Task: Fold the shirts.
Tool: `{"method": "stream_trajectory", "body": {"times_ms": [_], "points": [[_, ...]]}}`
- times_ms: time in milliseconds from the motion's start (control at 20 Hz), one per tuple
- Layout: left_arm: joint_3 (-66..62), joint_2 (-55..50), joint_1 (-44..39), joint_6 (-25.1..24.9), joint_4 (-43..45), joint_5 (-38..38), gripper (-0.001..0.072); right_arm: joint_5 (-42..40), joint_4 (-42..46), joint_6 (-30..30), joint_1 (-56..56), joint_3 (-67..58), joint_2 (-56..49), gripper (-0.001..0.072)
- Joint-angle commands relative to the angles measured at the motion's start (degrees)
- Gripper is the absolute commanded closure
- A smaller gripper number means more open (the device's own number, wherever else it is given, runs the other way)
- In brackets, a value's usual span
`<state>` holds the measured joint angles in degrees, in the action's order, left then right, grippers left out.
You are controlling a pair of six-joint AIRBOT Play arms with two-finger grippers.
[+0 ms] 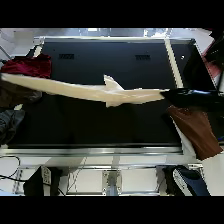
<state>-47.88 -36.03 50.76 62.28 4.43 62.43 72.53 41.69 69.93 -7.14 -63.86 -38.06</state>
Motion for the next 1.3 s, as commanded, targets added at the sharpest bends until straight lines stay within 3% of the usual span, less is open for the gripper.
{"method": "stream_trajectory", "body": {"times_ms": [0, 200, 300, 550, 700, 800, 950, 1100, 1250], "points": [[-21.1, 0.4, 0.0, -1.1, 4.9, 1.1, 0.0702, 0.2, 0.9, 3.0, 0.0, -15.0, 6.7, 0.0700], [-45.1, -2.4, 0.0, 6.4, 30.9, 1.3, 0.0702, -3.5, 5.0, 3.0, 0.0, -30.4, 3.7, 0.0701], [-54.1, -5.2, 0.0, 8.1, 39.8, 4.6, 0.0702, -5.2, 9.3, 3.0, 0.0, -35.4, 0.7, 0.0702], [-57.3, -15.7, -3.6, 8.3, 38.0, 20.2, 0.0702, -4.2, 12.5, 3.5, 0.0, -37.7, -13.0, 0.0699], [-57.3, -26.5, -15.8, 11.1, 43.0, 23.8, 0.0702, -3.7, 11.6, 6.2, 0.0, -37.7, -25.0, 0.0699], [-57.3, -34.4, -26.5, 11.3, 53.1, 23.6, 0.0702, -1.8, 9.6, 6.3, 0.4, -37.7, -33.4, 0.0699], [-57.3, -46.7, -38.4, 15.5, 72.2, 18.5, 0.0701, -2.3, 9.9, 5.6, 3.3, -37.7, -44.4, 0.0699], [-57.3, -57.4, -44.6, 26.1, 90.5, 5.5, 0.0701, -6.6, 12.5, 5.0, 6.9, -37.7, -54.9, 0.0698], [-57.3, -63.1, -46.1, 34.8, 95.7, -4.9, 0.0700, -13.6, 14.4, 5.0, 8.7, -37.7, -62.9, 0.0698]]}}
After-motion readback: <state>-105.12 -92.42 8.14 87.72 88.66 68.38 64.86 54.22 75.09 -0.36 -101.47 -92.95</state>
